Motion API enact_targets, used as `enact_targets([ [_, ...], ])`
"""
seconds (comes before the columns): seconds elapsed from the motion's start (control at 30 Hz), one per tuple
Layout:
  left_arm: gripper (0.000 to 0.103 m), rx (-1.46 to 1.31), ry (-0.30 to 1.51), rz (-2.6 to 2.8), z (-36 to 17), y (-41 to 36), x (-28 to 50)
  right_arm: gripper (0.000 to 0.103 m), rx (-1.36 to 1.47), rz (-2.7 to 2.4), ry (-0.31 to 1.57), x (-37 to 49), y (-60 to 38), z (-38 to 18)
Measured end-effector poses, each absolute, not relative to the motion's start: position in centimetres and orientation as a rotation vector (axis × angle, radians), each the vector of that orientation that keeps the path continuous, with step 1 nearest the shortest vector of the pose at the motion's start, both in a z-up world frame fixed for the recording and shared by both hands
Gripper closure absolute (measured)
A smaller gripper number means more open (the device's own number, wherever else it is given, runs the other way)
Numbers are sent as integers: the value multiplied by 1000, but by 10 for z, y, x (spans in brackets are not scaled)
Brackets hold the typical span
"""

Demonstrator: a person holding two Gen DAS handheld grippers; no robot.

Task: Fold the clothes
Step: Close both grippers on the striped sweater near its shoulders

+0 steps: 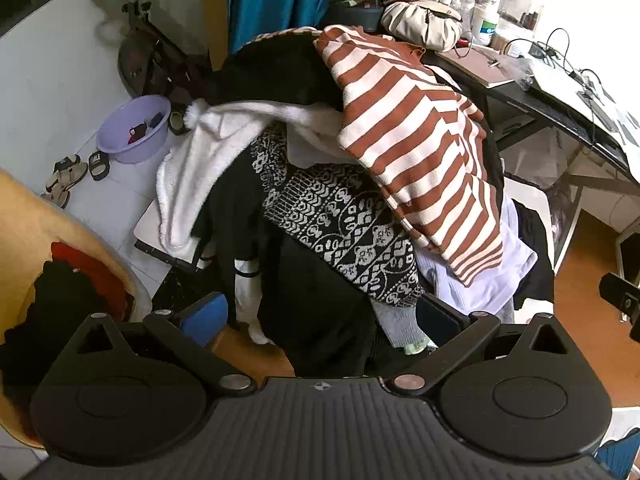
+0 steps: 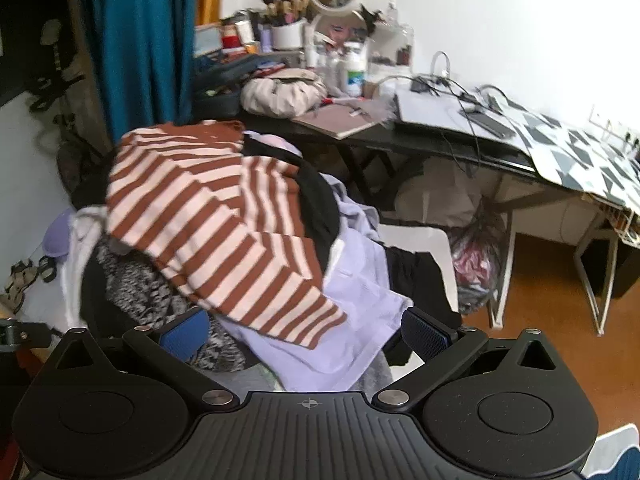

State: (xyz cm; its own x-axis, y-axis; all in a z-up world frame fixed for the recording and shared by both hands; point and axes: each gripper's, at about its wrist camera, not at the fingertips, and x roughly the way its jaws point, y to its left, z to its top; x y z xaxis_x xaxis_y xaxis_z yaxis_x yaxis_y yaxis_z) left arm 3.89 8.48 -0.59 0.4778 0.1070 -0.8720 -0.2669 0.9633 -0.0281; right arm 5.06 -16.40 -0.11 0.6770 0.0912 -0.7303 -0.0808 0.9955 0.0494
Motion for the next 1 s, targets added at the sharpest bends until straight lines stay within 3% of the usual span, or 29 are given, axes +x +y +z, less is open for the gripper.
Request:
enact_targets([
  [0.2, 1, -126, 1010, 278, 1, 91, 102, 1, 27, 133, 839, 106, -177, -20],
  [0.33, 1, -94, 924, 317, 19, 97, 161, 1, 49, 190, 854, 168, -180, -32],
  [0.5, 2, -55, 948, 377, 26, 102, 241, 1, 60, 283, 858, 261, -175, -43],
  [0.63, 23, -193, 1039, 447, 6, 126, 282, 1, 60, 345, 854, 332, -166, -50],
  [0.87, 22, -515, 996, 411, -16, 153, 295, 1, 65, 405, 878, 424, -143, -70],
  [0.93, 15, -557, 984, 388, -20, 154, 302, 1, 72, 422, 883, 441, -136, -75],
  [1.0, 15, -550, 1007, 408, -28, 152, 308, 1, 75, 440, 875, 455, -128, -78],
])
